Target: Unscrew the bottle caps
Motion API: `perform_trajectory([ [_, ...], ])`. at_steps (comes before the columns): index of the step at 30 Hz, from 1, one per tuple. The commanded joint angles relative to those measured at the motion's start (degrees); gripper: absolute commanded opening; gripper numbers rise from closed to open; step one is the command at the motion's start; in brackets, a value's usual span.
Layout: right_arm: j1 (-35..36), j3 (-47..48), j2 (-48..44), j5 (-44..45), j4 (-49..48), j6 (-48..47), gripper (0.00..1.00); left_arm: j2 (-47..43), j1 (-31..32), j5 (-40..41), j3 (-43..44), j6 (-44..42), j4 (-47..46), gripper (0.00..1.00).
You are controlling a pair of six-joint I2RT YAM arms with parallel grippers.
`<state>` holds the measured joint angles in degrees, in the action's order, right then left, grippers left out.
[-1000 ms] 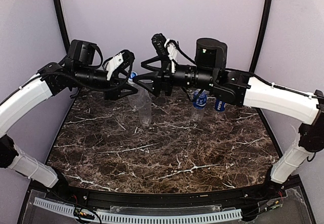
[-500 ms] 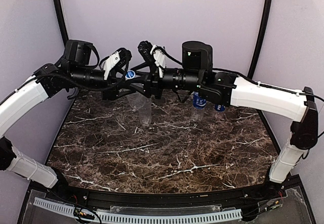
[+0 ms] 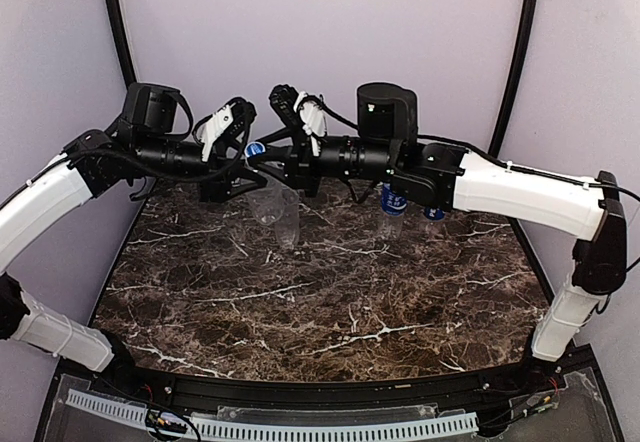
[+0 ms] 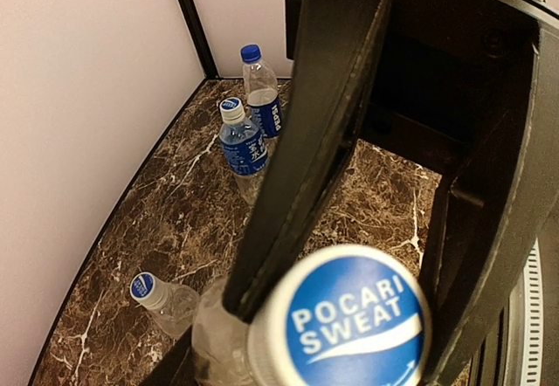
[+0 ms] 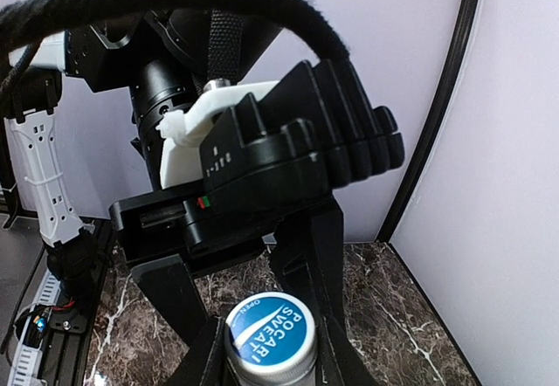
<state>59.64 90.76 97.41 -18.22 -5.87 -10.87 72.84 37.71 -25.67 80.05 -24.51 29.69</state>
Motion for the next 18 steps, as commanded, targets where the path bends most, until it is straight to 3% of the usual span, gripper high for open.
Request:
perform_trajectory([
  [1,0.47,2.07,0.46,2.25,-0.11,3.45,0.00,-3.04,0.52,-1.04,-2.61,-0.46,-3.27,0.61],
  [2,0.34,2.44,0.27,2.30,-0.11,4.83,0.00,-4.13,0.52,-0.36,-3.93,0.41,-4.27,0.71],
  [3,0.34,2.87,0.06,2.26,-0.17,6.53,0.00,-4.82,0.52,0.08,-4.86,0.64,-6.64,0.90],
  [4,0.39,3.25,-0.27,2.31,-0.49,8.56,0.00,-6.90,0.52,1.12,-7.71,0.86,-8.28,0.97],
  [9,0.21,1.70,-2.28,1.13,-6.65,20.52,0.00,-15.40,0.52,1.48,-22.77,1.69,-23.92,0.99],
  [13,0.16,-0.67,-2.92,1.26,-11.03,26.10,0.00,-14.93,0.56,3.58,-23.07,5.63,-24.57,0.99],
  [18,0.30,-2.37,-2.00,1.76,-14.10,29.46,0.00,-12.10,0.58,2.41,-20.89,9.72,-25.46,0.90],
])
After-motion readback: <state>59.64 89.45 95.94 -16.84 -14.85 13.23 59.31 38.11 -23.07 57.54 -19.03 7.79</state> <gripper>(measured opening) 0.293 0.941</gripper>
